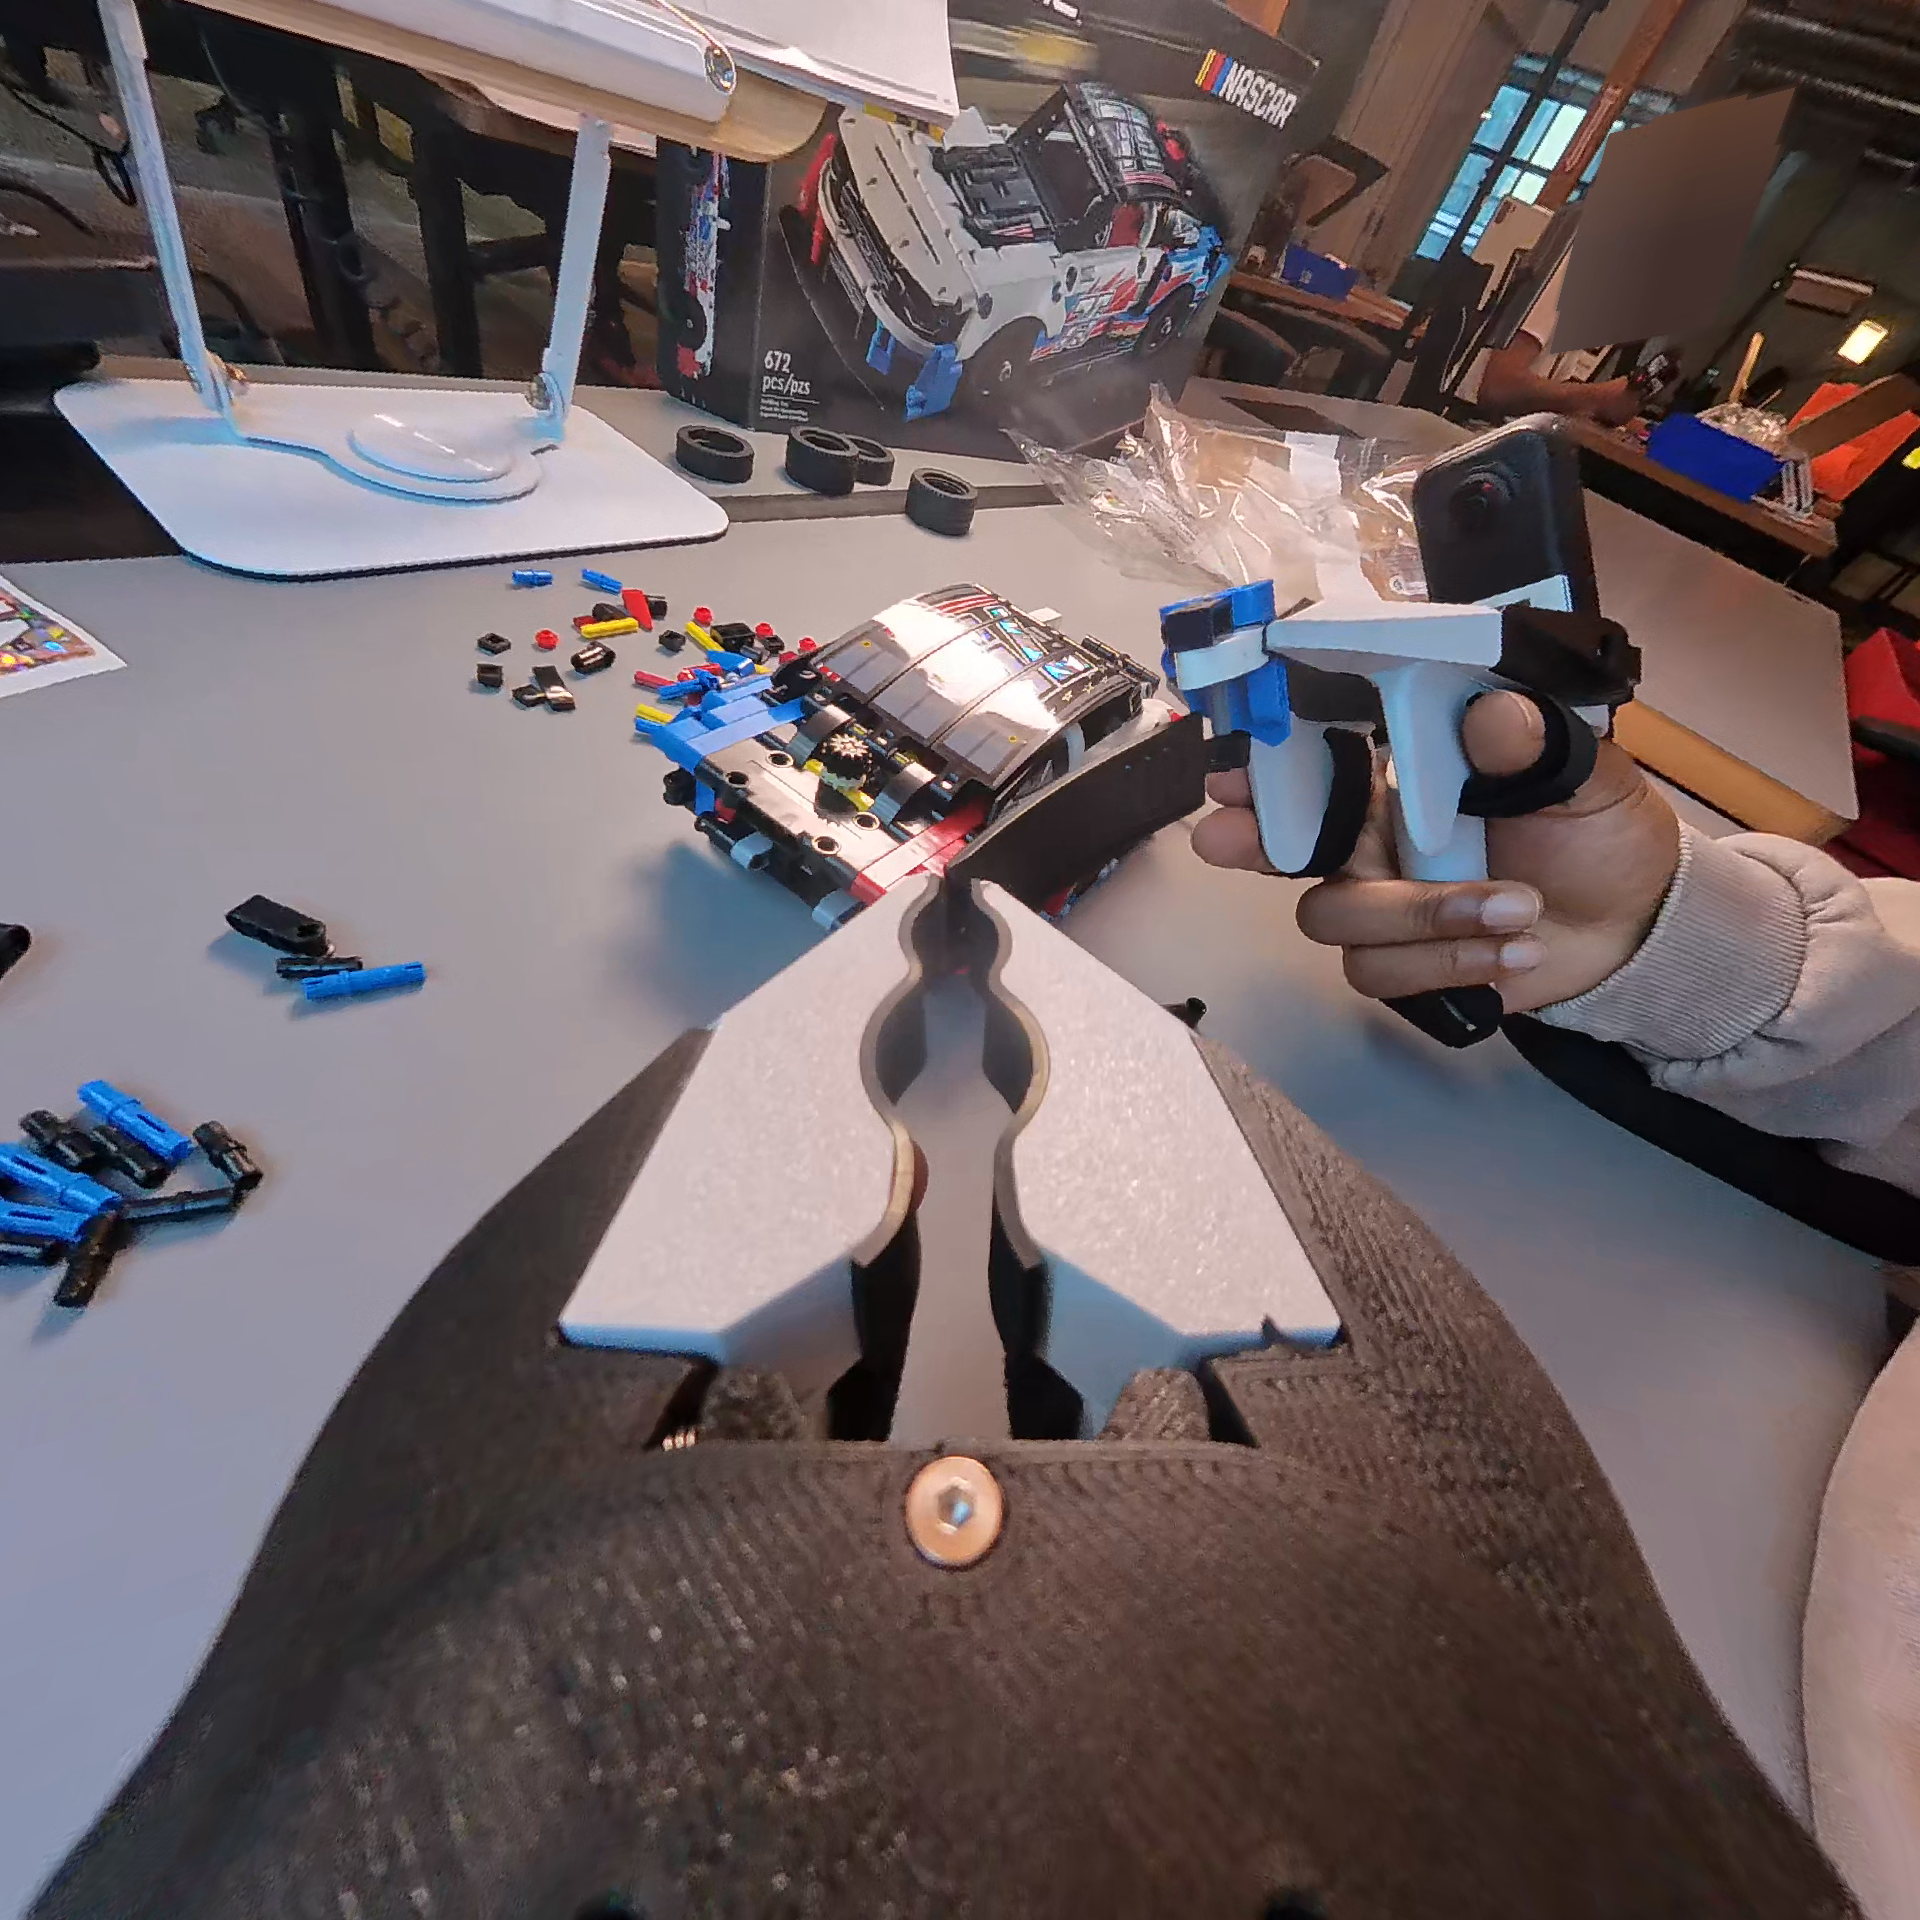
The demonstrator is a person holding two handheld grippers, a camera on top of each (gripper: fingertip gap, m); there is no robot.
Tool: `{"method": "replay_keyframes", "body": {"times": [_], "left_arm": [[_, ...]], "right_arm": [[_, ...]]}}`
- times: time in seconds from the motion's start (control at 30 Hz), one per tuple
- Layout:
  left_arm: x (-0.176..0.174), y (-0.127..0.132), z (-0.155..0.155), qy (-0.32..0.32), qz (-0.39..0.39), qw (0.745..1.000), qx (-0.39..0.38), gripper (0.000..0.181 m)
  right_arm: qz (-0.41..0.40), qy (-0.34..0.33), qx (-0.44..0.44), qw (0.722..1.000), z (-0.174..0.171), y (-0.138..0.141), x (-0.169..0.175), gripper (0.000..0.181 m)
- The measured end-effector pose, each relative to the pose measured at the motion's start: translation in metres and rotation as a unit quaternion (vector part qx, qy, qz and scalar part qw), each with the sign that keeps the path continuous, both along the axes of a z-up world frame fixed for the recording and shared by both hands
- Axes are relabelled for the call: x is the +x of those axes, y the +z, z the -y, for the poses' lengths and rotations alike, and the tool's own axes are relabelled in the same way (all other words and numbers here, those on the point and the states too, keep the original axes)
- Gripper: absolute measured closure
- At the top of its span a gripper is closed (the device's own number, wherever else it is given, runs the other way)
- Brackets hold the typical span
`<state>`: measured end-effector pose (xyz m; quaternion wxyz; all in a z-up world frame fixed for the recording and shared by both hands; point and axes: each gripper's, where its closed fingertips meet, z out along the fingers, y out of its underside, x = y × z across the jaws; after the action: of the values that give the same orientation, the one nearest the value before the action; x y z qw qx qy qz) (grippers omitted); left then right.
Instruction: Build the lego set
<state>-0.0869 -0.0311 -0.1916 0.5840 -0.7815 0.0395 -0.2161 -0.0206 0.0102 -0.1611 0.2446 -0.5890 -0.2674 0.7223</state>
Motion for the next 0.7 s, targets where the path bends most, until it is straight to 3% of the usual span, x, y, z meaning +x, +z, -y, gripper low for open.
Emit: {"method": "replay_keyframes", "body": {"times": [0.03, 0.33, 0.7], "left_arm": [[-0.001, -0.001, 0.0, 0.001, 0.01, 1.0, -0.003, 0.181], [-0.006, -0.004, -0.002, 0.004, 0.133, 0.99, -0.036, 0.181], [-0.014, -0.002, -0.005, 0.017, 0.301, 0.952, -0.046, 0.181]], "right_arm": [[0.001, 0.0, 0.002, 1.0, 0.0, 0.0, 0.0, 0.162], [0.017, -0.017, 0.044, 0.999, 0.005, -0.003, -0.003, 0.162], [0.046, -0.094, 0.123, 0.987, 0.007, -0.002, -0.009, 0.161]]}}
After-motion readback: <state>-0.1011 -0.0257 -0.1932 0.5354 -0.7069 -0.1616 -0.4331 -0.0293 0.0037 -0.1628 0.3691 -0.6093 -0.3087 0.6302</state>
